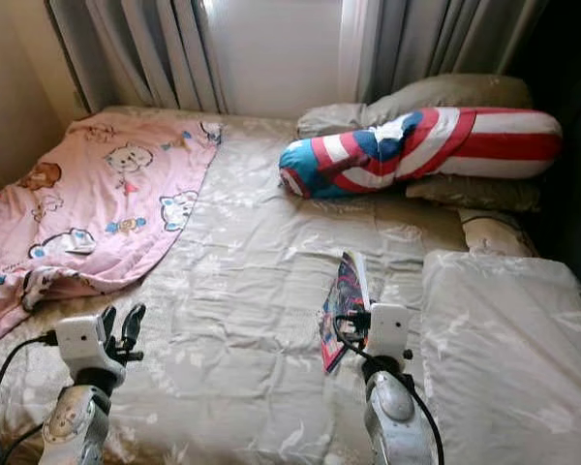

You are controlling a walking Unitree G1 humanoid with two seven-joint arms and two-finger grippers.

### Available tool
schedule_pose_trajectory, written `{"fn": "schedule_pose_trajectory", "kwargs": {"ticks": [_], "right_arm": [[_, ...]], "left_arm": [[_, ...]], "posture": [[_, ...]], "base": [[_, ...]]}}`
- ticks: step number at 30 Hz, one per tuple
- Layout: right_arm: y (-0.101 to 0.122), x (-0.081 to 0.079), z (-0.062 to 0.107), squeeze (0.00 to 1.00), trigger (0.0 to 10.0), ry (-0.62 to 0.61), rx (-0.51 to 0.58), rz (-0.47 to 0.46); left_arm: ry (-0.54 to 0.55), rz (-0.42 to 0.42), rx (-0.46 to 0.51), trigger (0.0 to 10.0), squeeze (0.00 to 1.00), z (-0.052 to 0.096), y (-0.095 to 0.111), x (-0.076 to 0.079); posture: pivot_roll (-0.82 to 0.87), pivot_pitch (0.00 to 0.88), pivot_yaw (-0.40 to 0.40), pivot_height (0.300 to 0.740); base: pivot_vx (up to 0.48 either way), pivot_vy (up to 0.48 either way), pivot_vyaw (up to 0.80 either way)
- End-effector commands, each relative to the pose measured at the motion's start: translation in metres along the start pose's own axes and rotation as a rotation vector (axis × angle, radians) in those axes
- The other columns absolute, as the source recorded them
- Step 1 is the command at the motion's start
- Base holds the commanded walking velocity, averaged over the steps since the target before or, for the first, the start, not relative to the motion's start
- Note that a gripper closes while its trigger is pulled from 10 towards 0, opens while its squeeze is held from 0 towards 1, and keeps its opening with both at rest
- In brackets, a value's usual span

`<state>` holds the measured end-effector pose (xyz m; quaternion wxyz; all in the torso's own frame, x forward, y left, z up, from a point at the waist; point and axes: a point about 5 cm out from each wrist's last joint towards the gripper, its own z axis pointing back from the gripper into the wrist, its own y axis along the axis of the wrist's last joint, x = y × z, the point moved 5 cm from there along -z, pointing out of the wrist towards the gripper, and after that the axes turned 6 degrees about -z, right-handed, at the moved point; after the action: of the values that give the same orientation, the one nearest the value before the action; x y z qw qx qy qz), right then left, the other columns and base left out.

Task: Clean up the room

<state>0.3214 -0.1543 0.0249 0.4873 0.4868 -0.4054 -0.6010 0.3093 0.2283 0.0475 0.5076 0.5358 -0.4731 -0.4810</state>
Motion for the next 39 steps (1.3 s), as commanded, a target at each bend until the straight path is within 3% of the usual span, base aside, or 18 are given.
{"fn": "schedule_pose_trajectory", "kwargs": {"ticks": [1,14,18,33,39], "right_arm": [[0.025,-0.008,-0.005,0.00,10.0,0.027,0.092,-0.037],[0.025,-0.011,-0.003,0.00,10.0,0.038,0.084,-0.037],[0.025,-0.015,-0.003,0.00,10.0,0.064,0.086,-0.028],[0.024,-0.015,-0.002,0.00,10.0,0.063,0.081,-0.028],[0.028,-0.018,-0.003,0.00,10.0,0.092,0.100,-0.032]], "left_arm": [[-0.014,0.012,-0.010,10.0,0.00,0.001,0.002,0.006],[-0.026,0.030,-0.012,10.0,0.00,0.000,0.008,0.015],[-0.026,0.031,-0.014,10.0,0.00,-0.002,0.011,0.014],[-0.034,0.040,-0.005,10.0,0.00,-0.009,0.017,0.016],[-0.034,0.040,-0.009,10.0,0.00,-0.010,0.016,0.016]], "posture": [[0.04,0.025,-0.026,0.740],[0.04,0.028,-0.021,0.740],[0.04,0.030,-0.021,0.710],[0.04,0.031,-0.022,0.710],[0.03,0.029,-0.024,0.681]], "base": [[0.000,0.000,0.00],[0.000,0.000,0.00],[0.000,0.000,0.00],[0.000,0.000,0.00],[0.000,0.000,0.00]]}}
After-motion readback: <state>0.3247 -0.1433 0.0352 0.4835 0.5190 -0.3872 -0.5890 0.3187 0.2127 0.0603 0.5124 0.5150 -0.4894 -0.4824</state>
